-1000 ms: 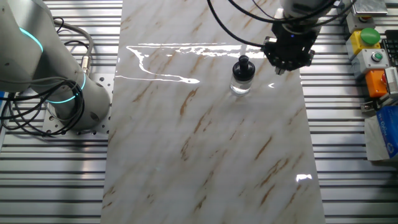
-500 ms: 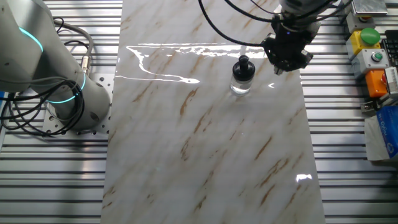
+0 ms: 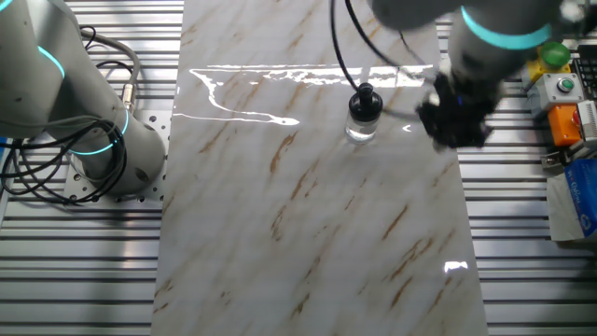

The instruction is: Screw the lid onto the jar

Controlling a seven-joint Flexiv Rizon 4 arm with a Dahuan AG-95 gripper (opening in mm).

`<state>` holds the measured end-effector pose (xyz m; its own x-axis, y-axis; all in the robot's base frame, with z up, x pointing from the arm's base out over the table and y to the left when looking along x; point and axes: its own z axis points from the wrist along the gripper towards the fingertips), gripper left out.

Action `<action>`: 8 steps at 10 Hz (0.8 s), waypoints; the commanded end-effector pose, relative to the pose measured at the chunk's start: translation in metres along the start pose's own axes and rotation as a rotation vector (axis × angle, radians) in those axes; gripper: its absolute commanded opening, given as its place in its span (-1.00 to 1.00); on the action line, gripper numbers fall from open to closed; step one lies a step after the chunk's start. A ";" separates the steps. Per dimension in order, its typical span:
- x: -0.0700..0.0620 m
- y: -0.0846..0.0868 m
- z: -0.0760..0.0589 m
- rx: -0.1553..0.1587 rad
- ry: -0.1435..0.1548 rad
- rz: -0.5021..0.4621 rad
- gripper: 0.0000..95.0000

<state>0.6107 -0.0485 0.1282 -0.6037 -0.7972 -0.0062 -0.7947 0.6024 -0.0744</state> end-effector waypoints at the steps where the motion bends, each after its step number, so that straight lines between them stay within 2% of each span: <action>1: 0.020 -0.011 0.016 -0.016 -0.030 -0.127 -1.00; 2: 0.020 -0.011 0.017 -0.018 -0.031 -0.116 -1.00; 4: 0.020 -0.011 0.016 0.005 0.006 -0.106 -1.00; 6: 0.020 -0.011 0.016 0.017 0.026 -0.049 -1.00; 8: 0.020 -0.011 0.016 0.028 0.029 0.059 -1.00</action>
<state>0.6081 -0.0704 0.1126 -0.5227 -0.8521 0.0268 -0.8500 0.5185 -0.0928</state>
